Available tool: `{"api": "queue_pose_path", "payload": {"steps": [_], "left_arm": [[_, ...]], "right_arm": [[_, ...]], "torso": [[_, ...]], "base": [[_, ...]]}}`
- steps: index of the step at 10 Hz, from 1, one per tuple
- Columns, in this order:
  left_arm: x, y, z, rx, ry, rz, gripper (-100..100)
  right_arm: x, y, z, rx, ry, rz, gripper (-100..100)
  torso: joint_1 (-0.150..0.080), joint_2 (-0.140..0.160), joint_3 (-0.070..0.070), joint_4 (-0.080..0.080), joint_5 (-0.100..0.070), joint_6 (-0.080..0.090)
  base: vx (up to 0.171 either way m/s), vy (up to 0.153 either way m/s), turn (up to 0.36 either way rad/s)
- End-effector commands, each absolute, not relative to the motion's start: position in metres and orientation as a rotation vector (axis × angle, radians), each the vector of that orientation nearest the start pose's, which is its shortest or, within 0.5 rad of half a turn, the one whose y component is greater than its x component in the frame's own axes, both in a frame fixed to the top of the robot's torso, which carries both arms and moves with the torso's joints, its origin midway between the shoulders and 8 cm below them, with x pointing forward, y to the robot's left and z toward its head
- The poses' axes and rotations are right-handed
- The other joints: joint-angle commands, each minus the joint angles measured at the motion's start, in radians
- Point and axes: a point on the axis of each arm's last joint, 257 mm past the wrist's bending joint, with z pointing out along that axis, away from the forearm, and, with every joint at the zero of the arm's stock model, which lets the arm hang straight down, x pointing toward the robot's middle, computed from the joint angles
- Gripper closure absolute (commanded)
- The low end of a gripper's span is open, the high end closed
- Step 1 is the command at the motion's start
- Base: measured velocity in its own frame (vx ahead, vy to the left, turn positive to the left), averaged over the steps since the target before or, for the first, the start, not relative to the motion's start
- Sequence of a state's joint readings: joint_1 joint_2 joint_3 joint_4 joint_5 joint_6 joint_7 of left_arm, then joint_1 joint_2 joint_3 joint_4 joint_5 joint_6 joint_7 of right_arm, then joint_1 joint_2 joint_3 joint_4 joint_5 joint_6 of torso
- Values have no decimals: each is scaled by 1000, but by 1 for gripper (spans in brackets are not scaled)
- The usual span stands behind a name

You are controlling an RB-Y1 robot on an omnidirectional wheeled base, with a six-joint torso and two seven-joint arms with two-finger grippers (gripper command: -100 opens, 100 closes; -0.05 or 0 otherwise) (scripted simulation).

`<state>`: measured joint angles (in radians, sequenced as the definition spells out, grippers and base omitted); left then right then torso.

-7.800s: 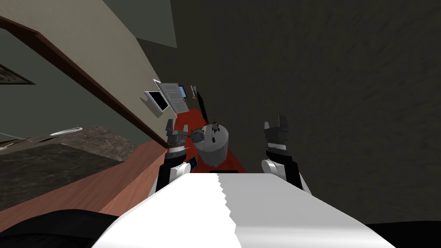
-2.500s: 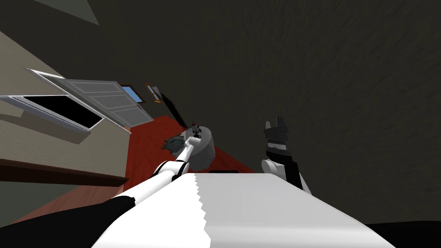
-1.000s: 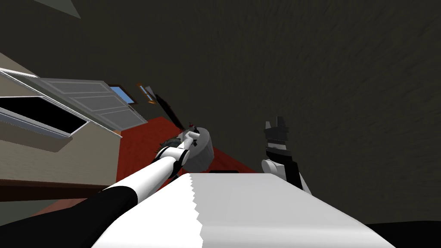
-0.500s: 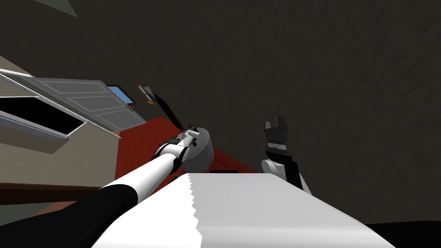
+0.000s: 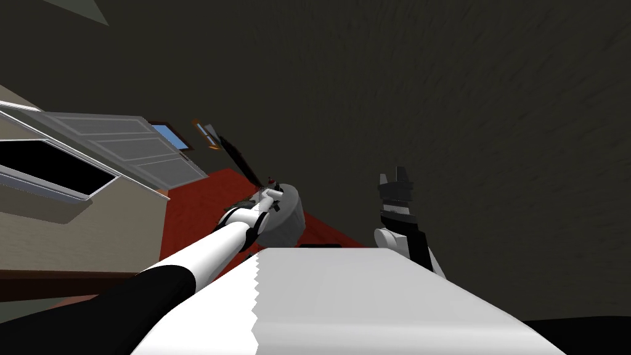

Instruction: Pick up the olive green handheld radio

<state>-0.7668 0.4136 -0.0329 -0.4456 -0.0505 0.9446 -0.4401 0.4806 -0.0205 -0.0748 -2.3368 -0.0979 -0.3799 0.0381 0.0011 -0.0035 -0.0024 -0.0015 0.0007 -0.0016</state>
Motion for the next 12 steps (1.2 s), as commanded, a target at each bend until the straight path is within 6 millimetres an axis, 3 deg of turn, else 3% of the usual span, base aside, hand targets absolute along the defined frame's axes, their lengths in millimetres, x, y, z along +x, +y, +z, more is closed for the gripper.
{"api": "queue_pose_path", "payload": {"steps": [1,2,6,7,8,12], "left_arm": [[510,461,-409,-1353,2281,341,-100],[510,461,-409,-1350,2280,339,100],[510,461,-409,-1350,2280,338,100],[510,461,-409,-1350,2280,338,0],[517,451,-402,-1347,2282,337,100],[524,442,-395,-1343,2283,336,100]], "right_arm": [[347,-310,35,714,607,1257,0],[347,-310,35,714,607,1257,0],[347,-310,35,714,607,1257,0],[347,-310,35,714,607,1257,0],[347,-310,35,714,607,1257,0],[347,-310,35,714,607,1257,0]], "torso": [[0,0,0,0,0,0],[1,0,0,0,0,0],[2,1,1,0,0,0],[2,1,1,0,0,0],[2,1,1,0,0,0],[2,5,3,1,0,-1]], "base": [[15,-10,-1],[0,0,0],[0,0,0],[0,0,0],[-43,17,36],[-46,19,9]]}}
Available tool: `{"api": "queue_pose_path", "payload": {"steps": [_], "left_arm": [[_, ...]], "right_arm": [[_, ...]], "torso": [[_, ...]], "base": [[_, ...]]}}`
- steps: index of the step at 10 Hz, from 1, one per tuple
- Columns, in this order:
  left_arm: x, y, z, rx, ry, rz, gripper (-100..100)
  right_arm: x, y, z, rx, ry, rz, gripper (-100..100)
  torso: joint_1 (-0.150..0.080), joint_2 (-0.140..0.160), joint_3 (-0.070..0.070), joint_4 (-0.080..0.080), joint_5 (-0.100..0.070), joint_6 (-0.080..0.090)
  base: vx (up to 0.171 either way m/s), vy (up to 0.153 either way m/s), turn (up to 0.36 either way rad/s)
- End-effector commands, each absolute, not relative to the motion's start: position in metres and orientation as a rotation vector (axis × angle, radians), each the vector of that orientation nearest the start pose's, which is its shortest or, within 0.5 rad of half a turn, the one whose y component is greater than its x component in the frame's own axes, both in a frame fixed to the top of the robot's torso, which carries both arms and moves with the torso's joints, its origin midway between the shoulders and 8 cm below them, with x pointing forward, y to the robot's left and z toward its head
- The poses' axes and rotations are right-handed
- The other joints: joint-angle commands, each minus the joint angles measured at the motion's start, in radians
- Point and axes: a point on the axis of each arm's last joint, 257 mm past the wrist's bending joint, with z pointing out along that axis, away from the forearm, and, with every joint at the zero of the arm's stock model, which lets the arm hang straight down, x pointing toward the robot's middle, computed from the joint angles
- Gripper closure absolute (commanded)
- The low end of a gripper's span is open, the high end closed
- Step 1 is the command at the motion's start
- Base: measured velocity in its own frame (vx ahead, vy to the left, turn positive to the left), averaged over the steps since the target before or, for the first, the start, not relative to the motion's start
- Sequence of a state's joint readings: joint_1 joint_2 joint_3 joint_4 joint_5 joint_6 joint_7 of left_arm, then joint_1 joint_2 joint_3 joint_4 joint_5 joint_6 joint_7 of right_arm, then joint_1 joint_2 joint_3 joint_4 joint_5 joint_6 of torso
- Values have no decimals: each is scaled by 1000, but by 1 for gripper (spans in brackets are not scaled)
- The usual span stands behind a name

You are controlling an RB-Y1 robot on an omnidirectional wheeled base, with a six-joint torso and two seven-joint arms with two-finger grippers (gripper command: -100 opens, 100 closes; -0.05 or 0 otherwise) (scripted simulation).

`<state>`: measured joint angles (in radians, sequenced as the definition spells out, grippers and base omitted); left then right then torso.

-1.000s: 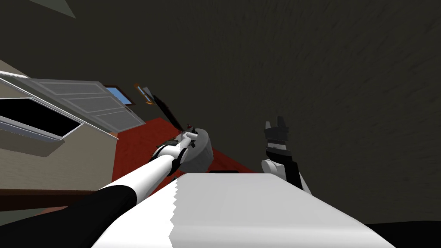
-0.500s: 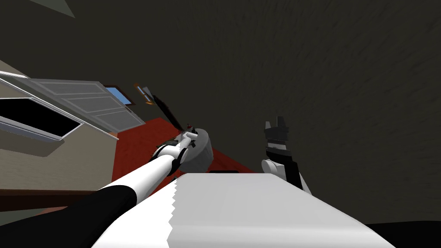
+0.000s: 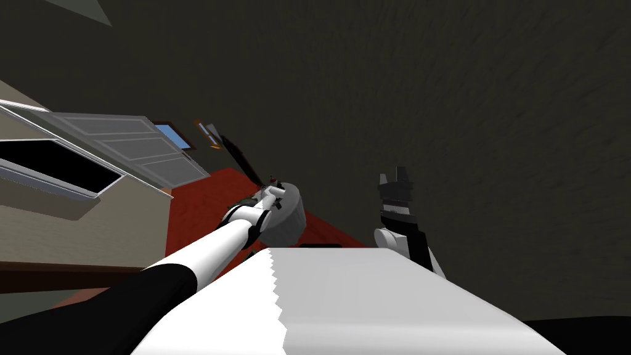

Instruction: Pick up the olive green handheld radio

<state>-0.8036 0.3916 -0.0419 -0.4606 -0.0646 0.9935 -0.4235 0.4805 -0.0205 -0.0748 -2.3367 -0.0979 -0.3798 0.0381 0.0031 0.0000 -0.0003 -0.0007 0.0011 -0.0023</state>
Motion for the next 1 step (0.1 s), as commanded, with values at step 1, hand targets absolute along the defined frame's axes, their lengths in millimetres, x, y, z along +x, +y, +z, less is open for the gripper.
{"api": "queue_pose_path", "payload": {"steps": [1], "left_arm": [[523,442,-395,-1344,2284,338,0]], "right_arm": [[347,-310,35,714,607,1257,0]], "torso": [[0,0,0,0,0,0]], "base": [[0,0,0]]}}
